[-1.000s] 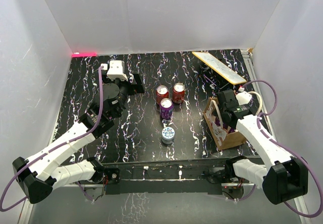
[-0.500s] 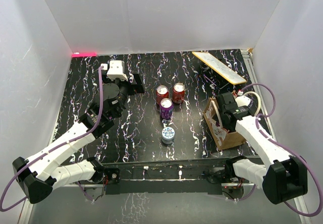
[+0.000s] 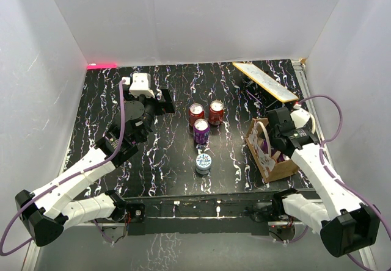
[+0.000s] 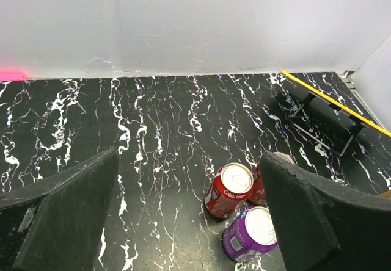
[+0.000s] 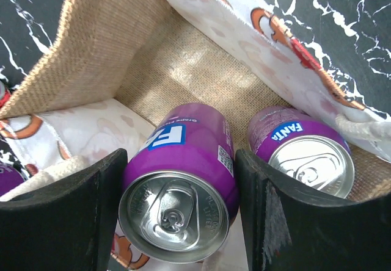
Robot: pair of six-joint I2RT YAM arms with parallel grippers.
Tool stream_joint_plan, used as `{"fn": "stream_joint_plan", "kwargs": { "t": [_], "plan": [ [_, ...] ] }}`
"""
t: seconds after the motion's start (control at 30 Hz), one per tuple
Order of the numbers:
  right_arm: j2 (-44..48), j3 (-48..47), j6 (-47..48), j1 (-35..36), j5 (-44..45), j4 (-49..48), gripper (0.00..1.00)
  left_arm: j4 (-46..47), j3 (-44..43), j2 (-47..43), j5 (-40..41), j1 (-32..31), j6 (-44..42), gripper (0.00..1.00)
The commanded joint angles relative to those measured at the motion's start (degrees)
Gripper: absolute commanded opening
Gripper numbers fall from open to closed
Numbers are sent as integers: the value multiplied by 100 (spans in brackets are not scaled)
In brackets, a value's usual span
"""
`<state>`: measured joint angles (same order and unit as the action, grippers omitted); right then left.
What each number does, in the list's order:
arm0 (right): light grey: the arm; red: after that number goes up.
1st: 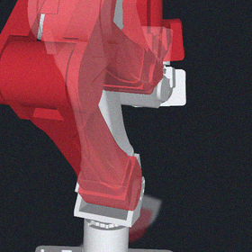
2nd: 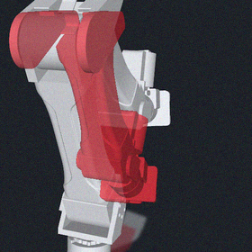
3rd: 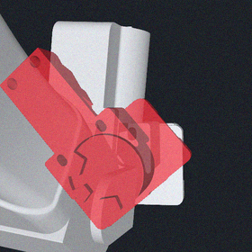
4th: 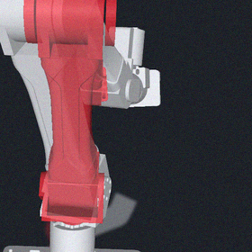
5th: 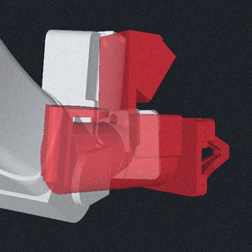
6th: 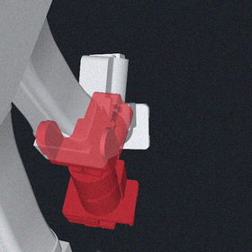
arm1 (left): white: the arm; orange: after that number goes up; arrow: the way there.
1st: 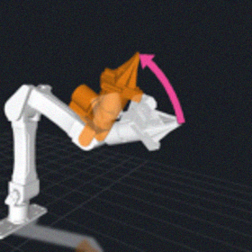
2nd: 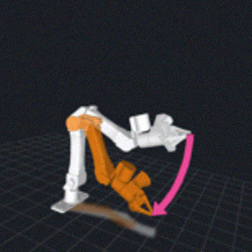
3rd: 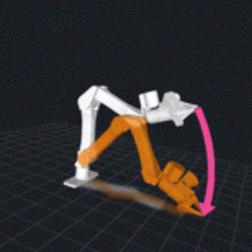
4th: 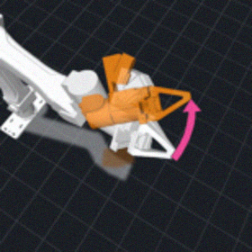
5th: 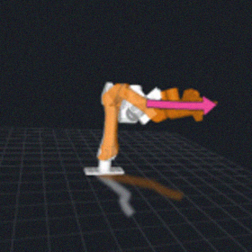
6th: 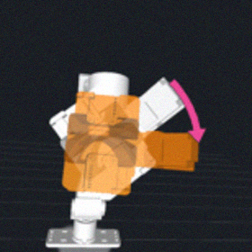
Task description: Take the beverage out of the canvas bag
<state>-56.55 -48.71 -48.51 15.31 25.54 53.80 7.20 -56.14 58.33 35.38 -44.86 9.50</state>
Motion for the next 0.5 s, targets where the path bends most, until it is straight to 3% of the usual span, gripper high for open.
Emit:
{"fn": "stream_joint_plan", "kwargs": {
  "t": [0.0,0.47],
  "plan": [
    [291,-551,-26,-1,459,-181,23,53,-130,-88,-13,-18,28,97],
    [937,-956,-257,6,1001,-360,14,45,-143,-118,-9,-23,35,97]
  ]
}}
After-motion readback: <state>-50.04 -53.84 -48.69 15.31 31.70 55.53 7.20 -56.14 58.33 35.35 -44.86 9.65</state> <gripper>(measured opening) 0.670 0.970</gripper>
